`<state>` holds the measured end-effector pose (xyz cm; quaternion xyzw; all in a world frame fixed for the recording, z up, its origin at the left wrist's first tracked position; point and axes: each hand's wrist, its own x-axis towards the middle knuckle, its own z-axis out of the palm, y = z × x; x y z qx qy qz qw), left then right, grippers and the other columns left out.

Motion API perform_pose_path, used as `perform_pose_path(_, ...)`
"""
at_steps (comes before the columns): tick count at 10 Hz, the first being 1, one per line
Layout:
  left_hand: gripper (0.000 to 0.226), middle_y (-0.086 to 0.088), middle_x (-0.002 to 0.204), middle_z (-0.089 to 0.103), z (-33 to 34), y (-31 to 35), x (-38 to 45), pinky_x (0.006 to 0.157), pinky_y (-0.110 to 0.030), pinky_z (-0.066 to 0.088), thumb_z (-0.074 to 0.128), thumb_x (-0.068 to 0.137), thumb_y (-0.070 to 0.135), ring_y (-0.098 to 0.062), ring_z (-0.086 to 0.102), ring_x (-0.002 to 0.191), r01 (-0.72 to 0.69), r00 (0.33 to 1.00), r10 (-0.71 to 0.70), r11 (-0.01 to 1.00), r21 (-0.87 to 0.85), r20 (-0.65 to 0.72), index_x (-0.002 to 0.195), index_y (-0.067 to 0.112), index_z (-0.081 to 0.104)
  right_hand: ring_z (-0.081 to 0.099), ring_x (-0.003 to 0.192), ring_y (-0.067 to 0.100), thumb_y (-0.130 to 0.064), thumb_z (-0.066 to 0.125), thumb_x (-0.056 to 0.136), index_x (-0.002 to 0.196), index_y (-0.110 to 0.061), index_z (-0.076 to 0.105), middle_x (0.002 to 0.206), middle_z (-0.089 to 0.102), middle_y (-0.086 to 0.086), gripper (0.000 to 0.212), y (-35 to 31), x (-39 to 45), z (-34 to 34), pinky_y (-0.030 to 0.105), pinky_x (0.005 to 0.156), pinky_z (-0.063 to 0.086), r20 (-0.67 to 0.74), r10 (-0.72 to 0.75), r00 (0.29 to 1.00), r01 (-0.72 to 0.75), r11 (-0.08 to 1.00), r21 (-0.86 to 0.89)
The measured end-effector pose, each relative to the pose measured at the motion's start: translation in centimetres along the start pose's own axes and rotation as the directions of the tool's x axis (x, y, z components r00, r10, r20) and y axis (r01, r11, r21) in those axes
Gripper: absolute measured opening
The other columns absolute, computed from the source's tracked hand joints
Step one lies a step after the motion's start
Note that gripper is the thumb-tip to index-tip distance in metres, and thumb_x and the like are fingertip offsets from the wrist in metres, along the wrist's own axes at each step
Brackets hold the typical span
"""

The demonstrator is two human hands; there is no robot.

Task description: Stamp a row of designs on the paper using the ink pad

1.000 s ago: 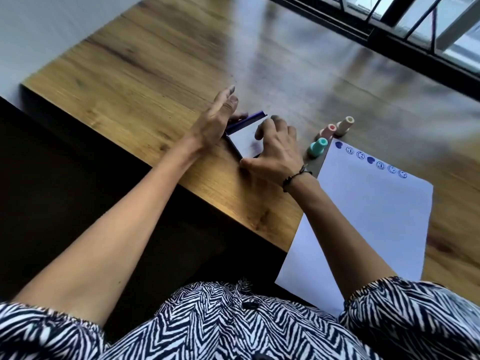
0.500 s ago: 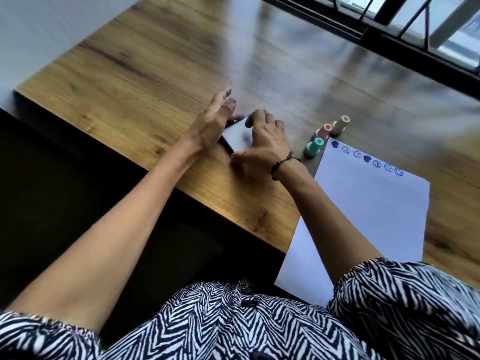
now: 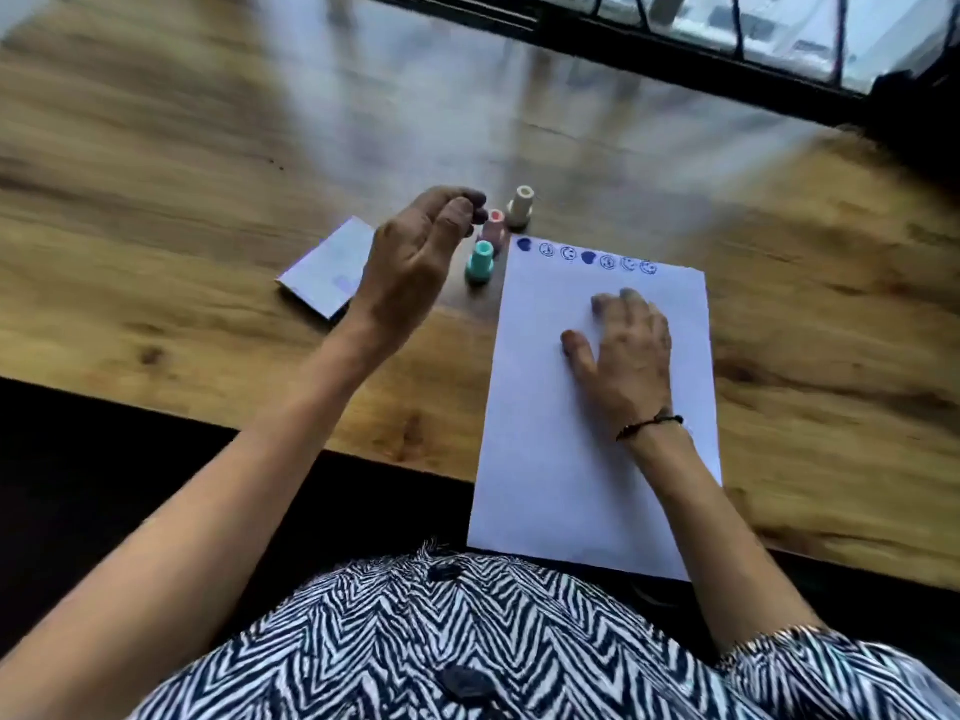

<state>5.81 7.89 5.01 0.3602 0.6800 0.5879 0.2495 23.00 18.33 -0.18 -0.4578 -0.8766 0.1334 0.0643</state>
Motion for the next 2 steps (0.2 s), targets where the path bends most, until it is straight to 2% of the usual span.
perform_pose_path(1, 0.034, -0.011, 0.098, 0.067, 2.7, 0.7, 0.5, 0.084, -0.031, 0.046, 0.037, 0.087, 0.029, -0.017, 0.061, 0.088, -0.023, 0.995, 0.017, 0.998, 0.05, 0.1, 0.104, 0.012, 0.06, 0.023, 0.139, 0.032, -0.034, 0.05, 0.09, 0.133, -0.012, 0.039, 0.15, 0.029, 0.015, 0.049, 0.6, 0.4, -0.1, 0.049, 0.114, 0.02, 0.015, 0.033, 0.999, -0.032, 0.999, -0.009)
perform_pose_path(2, 0.038, -0.013, 0.103, 0.067, 4.8, 1.1, 1.4, 0.086, -0.031, 0.047, 0.037, 0.086, 0.029, -0.017, 0.061, 0.092, -0.049, 0.987, 0.037, 0.996, 0.073, 0.154, 0.105, 0.007, 0.061, 0.02, 0.141, 0.031, -0.033, 0.05, 0.091, 0.135, -0.013, 0.038, 0.152, 0.026, 0.014, 0.05, 1.0, 1.6, -0.3, 0.049, 0.115, 0.018, 0.038, 0.04, 0.998, -0.041, 0.999, 0.019)
